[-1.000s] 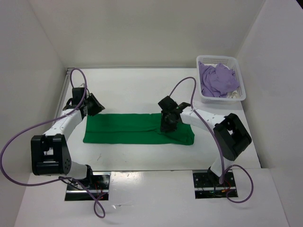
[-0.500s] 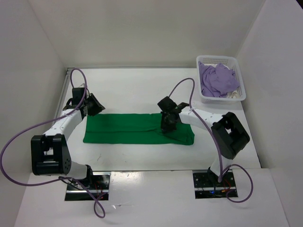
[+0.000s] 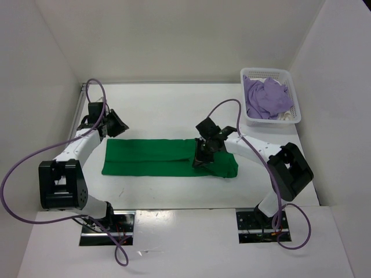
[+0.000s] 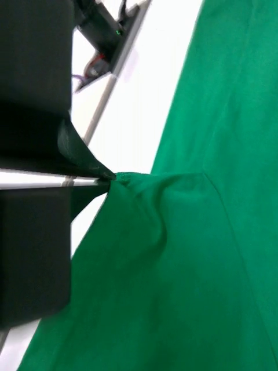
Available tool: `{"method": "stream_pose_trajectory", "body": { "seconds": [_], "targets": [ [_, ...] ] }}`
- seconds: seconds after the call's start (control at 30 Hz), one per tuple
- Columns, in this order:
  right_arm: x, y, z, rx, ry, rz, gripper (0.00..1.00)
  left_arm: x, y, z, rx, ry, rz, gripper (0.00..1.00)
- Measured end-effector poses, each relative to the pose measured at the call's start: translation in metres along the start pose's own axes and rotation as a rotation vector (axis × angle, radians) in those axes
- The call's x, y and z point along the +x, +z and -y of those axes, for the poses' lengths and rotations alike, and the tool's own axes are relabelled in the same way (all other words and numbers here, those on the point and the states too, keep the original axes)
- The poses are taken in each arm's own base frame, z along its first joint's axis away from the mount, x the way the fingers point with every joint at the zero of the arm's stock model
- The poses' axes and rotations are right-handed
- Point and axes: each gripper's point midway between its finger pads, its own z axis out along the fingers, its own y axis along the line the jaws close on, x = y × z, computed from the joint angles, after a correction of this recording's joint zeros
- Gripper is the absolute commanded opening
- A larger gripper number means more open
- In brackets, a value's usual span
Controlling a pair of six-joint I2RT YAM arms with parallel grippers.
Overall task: Fold and stack the t-shirts
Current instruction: Fold the other side of the tshirt into a rectangle, then rotate the tshirt 90 degrees
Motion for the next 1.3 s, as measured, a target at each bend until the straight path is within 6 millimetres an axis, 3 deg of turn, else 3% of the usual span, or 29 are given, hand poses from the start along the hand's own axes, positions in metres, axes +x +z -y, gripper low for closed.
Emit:
{"method": "stream_pose_trajectory", "body": {
  "seconds": [0.3,0.37,0.43,0.47,0.53,0.73,0.83,0.87,0.97,1.1,1.23,1.3],
  "targets": [
    [0.008,-0.003,-0.007,-0.032,-0.009,-0.042,0.36,-0.005,0.004,0.005,0.007,0.000,-0.007,0.35],
    [0.006,-0.006,-0.008,-0.030,-0.027,-0.039,0.18,-0.009,0.005,0.008,0.013,0.000,-0.006,0.35],
    [0.000,-0.008,-0.007,-0.032,-0.028,-0.022,0.05,-0.011,0.004,0.012,0.025,0.004,-0.003,0.35],
    [-0.004,-0.010,-0.005,-0.032,-0.023,-0.010,0.01,-0.011,0.004,0.015,0.029,0.008,-0.004,0.35],
    [-0.016,-0.013,0.001,-0.029,0.000,0.019,0.01,-0.006,0.004,0.022,0.042,0.020,-0.012,0.35],
    [-0.080,-0.011,0.034,0.036,0.104,0.207,0.01,0.032,0.008,0.038,0.070,0.052,-0.089,0.35],
    [-0.098,0.006,0.048,0.071,0.143,0.240,0.01,0.047,0.001,0.049,0.091,0.083,-0.115,0.35],
    [-0.106,0.019,0.061,0.103,0.175,0.243,0.01,0.048,-0.002,0.052,0.100,0.089,-0.115,0.35],
    [-0.113,0.042,0.079,0.151,0.234,0.220,0.01,0.050,-0.024,0.073,0.157,0.124,-0.095,0.35],
    [-0.152,0.051,0.068,0.144,0.259,0.270,0.01,0.044,-0.057,0.095,0.238,0.152,-0.044,0.35],
    [-0.221,0.081,0.033,0.067,0.268,0.311,0.01,0.045,-0.070,0.095,0.245,0.153,-0.042,0.35],
    [-0.265,0.095,0.009,0.014,0.256,0.353,0.02,0.048,-0.075,0.093,0.240,0.152,-0.051,0.35]
  ]
}}
